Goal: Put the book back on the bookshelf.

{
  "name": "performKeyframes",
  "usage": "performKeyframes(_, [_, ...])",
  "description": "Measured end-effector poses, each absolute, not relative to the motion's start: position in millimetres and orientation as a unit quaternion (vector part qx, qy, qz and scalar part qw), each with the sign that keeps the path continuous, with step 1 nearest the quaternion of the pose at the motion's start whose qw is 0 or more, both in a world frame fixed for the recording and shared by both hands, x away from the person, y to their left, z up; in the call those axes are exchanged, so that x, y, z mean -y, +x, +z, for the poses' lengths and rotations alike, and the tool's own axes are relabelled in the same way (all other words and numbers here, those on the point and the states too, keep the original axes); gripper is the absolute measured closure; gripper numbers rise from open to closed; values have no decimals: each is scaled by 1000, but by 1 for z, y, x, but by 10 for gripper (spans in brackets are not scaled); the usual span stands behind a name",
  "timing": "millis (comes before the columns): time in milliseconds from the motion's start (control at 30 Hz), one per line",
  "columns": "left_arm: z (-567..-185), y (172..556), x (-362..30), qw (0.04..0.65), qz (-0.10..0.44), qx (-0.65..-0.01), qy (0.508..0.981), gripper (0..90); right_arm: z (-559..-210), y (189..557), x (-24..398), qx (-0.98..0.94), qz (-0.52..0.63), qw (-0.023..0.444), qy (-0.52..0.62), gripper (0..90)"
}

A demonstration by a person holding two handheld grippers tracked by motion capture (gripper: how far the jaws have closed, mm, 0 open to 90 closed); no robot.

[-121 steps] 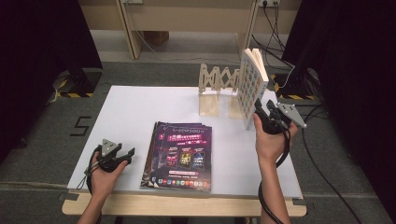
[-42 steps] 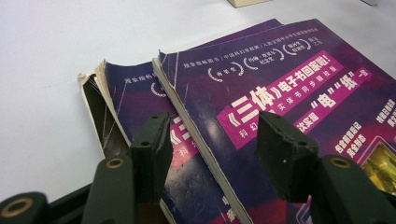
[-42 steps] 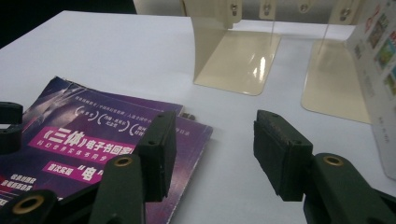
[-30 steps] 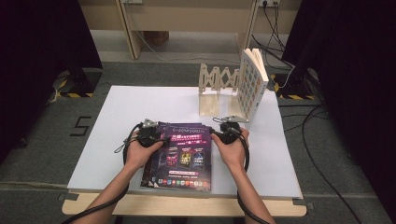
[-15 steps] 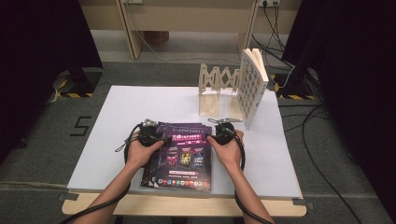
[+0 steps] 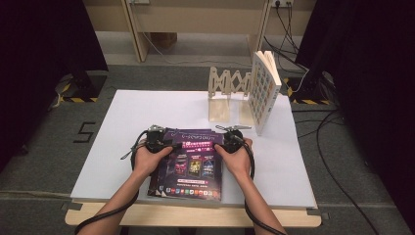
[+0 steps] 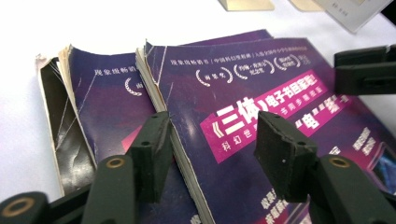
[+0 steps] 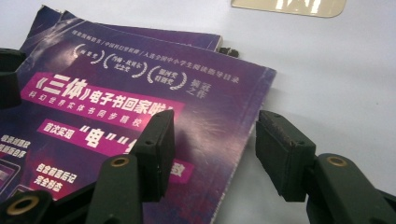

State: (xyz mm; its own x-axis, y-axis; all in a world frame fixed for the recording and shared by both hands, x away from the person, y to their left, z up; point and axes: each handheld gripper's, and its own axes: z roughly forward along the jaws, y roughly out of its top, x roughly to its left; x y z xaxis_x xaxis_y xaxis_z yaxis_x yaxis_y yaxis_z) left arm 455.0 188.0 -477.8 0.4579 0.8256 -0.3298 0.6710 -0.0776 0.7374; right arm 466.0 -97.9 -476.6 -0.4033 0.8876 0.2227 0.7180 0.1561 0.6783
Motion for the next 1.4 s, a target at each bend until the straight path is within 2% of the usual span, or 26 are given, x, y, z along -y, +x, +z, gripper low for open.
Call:
performKeyframes(400, [-468,445,-192,490,46,-530,690,514,-478,464,96,-746,370,122,540,479])
performKeyframes(600, [-468,439,-185,503,-4,-520,690,527,-478,463,95,-745,370,126,541,478])
performKeyframes(667, [-470,438,-180,493,8,-516,701,531,-478,463,95,-745,370,129,539,479])
performKeyframes(733, [-473,438,-180,481,14,-523,704,583,-478,463,96,-745,370,127,541,479])
performKeyframes(833, [-475,439,-186,472,11,-526,707,772,-478,464,97,-747,370,125,539,477])
performKeyframes(933, [-474,438,-187,471,4,-519,714,828,-477,467,99,-747,371,117,540,474])
performKeyframes(1167, [-470,437,-193,464,-18,-507,726,837,-473,478,101,-741,371,113,548,469])
performKeyframes(1400, [-472,439,-196,461,-26,-509,727,833,-472,491,102,-743,366,89,554,469])
